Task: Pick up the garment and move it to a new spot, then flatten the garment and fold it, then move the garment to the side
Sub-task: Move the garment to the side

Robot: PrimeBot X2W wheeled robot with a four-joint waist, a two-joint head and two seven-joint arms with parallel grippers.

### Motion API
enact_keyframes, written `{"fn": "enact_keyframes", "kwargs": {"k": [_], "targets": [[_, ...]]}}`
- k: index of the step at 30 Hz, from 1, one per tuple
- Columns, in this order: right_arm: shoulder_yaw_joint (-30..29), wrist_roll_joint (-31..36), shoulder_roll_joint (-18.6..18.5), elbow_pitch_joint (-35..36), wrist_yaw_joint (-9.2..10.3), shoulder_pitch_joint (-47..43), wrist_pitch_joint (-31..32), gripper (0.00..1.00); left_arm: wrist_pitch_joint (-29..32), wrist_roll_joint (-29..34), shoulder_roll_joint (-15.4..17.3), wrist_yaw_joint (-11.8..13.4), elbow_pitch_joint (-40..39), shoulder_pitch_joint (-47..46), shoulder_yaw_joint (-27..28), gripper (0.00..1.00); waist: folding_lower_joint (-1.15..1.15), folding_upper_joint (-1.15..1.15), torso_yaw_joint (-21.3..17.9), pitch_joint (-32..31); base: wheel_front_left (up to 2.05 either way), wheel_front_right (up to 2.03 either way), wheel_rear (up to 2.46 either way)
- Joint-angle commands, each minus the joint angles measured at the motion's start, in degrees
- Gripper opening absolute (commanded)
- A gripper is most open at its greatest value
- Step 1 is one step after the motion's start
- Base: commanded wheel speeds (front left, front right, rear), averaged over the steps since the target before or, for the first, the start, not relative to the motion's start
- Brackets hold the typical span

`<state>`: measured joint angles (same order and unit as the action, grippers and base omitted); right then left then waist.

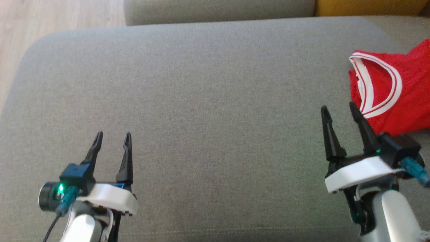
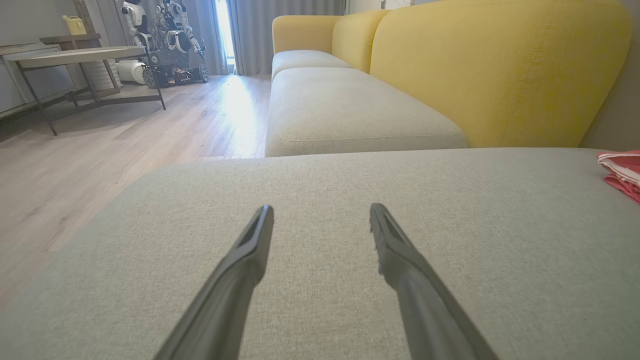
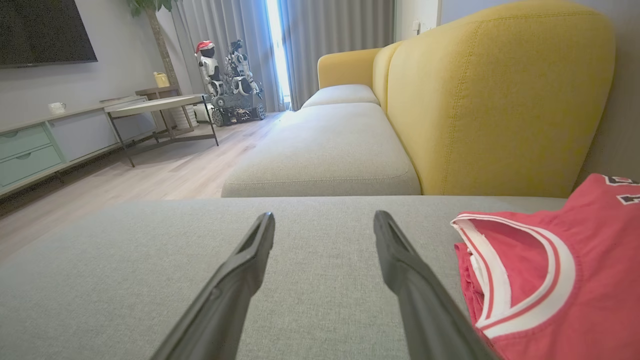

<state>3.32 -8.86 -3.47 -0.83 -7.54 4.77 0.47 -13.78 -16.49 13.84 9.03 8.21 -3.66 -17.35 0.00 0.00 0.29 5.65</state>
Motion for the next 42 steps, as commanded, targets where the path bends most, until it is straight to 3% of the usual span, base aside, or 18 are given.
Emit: {"fn": "enact_keyframes", "kwargs": {"k": [1, 16, 42], "targets": [[1.4, 0.5, 0.3, 1.7, 0.05, 0.7, -0.6, 1.00, -0.6, -0.3, 1.4, -0.1, -1.5, -1.6, 2.4, 1.00, 0.00, 0.00, 0.2, -1.0, 0.00, 0.00, 0.00], [0.4, 2.8, 0.5, 1.2, 0.05, -3.8, -0.2, 1.00, -0.8, -1.3, 1.5, -0.3, -0.9, 2.8, 1.1, 1.00, 0.00, 0.00, -0.1, -5.8, 0.00, 0.00, 0.00], [-0.9, 1.9, 0.6, 2.0, 0.05, -5.2, 0.6, 1.00, -0.8, -1.6, 2.5, 0.8, -1.0, 2.5, 0.9, 1.00, 0.00, 0.00, 0.0, -6.0, 0.00, 0.00, 0.00]]}}
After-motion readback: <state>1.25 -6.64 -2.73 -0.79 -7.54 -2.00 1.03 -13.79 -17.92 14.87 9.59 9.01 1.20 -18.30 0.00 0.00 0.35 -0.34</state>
